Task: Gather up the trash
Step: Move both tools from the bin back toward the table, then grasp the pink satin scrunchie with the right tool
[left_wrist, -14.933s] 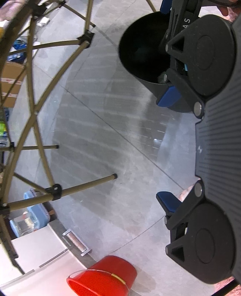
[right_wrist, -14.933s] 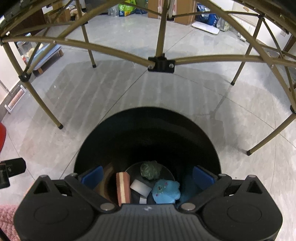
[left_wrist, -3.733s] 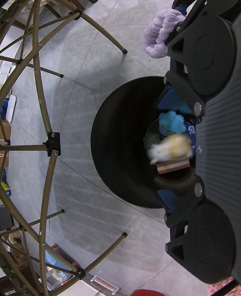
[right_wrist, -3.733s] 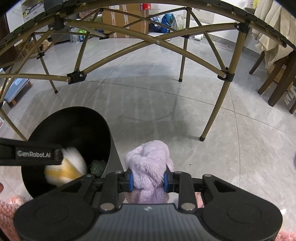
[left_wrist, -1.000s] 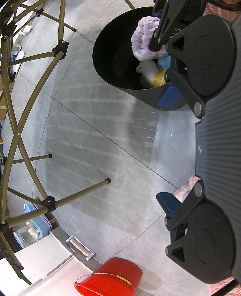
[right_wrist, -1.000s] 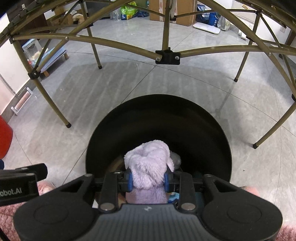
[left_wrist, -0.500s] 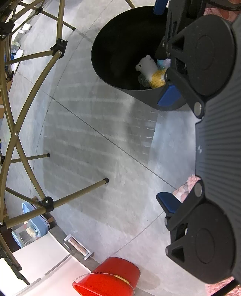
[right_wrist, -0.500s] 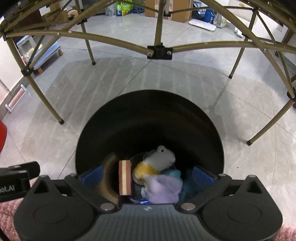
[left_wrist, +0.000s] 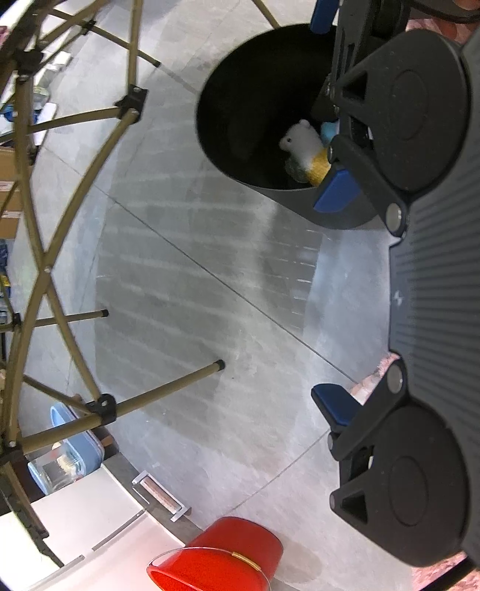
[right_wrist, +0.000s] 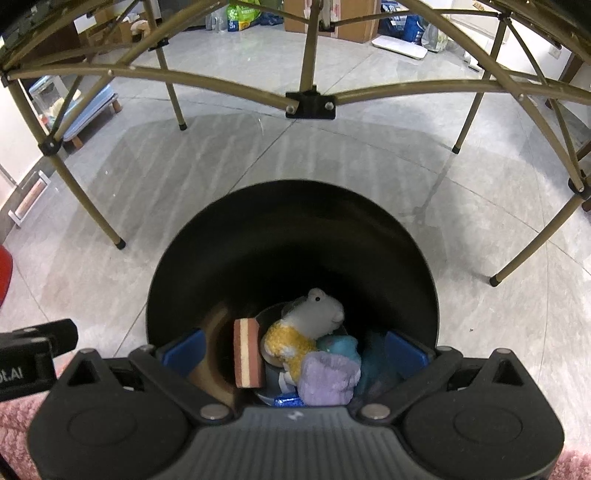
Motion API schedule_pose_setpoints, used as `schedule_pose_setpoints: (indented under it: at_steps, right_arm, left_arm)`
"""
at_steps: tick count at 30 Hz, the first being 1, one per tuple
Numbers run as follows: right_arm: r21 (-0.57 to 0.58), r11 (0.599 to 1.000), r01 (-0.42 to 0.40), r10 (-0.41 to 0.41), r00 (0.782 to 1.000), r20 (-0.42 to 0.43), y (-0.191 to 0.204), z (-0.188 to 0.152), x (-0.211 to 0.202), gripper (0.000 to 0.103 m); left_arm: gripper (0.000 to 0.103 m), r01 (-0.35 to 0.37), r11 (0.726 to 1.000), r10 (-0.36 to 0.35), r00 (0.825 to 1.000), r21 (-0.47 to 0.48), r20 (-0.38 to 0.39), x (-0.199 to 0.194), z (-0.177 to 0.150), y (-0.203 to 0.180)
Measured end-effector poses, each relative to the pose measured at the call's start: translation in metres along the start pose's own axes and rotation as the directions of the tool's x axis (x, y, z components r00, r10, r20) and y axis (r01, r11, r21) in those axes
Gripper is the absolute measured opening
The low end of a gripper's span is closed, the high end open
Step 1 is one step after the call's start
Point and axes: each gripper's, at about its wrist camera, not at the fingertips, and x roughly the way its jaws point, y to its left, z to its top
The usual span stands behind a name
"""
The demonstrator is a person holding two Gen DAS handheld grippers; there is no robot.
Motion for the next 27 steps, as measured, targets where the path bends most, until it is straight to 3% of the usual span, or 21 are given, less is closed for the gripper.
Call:
schedule_pose_setpoints:
  at_steps: [4,7,11,14,19,22,24,27]
  right_arm:
    - [0.005,1.0,-0.01,0.009,0.999,0.048,-0.005,0.006,-0.014,0.103]
    - [0.0,1.0,-0.004,0.004,0.99,0.141,-0.01,0.014,-0.036,0.103]
    - [-0.002,1.0,-0.002,0.003,0.954,0.299,-0.02,0.021,-0.072,0.103]
    - [0.004,1.0,-0.016,0.013,0.911,0.413,-0.03,0.026,-0.095,0.103]
    - [0.028,0.998,-0.05,0.026,0.833,0.552,-0.051,0.038,-0.124,0.103]
    - [0.04,0.997,-0.071,0.03,0.779,0.626,-0.063,0.049,-0.138,0.103]
    - [0.048,0.996,-0.077,0.023,0.73,0.684,-0.069,0.055,-0.148,0.103]
    - [0.031,0.996,-0.082,0.033,0.677,0.735,-0.071,0.072,-0.157,0.103]
  left_arm:
    - [0.101,0.002,1.0,-0.001,0.999,-0.023,0.044,-0.01,0.007,0.005]
    - [0.101,0.015,0.999,-0.009,0.994,-0.047,0.109,-0.025,0.015,0.011]
    - [0.101,0.025,0.998,-0.01,0.975,-0.064,0.22,-0.048,0.024,0.013]
    - [0.101,0.023,0.998,-0.003,0.952,-0.062,0.306,-0.065,0.032,0.01]
    - [0.101,0.081,0.995,-0.05,0.92,-0.065,0.389,-0.088,0.045,0.005]
    - [0.103,0.113,0.992,-0.075,0.895,-0.063,0.44,-0.101,0.055,0.003]
    - [0.103,0.124,0.991,-0.083,0.879,-0.056,0.469,-0.107,0.063,-0.001]
    - [0.103,0.128,0.991,-0.089,0.865,-0.047,0.493,-0.114,0.077,-0.007]
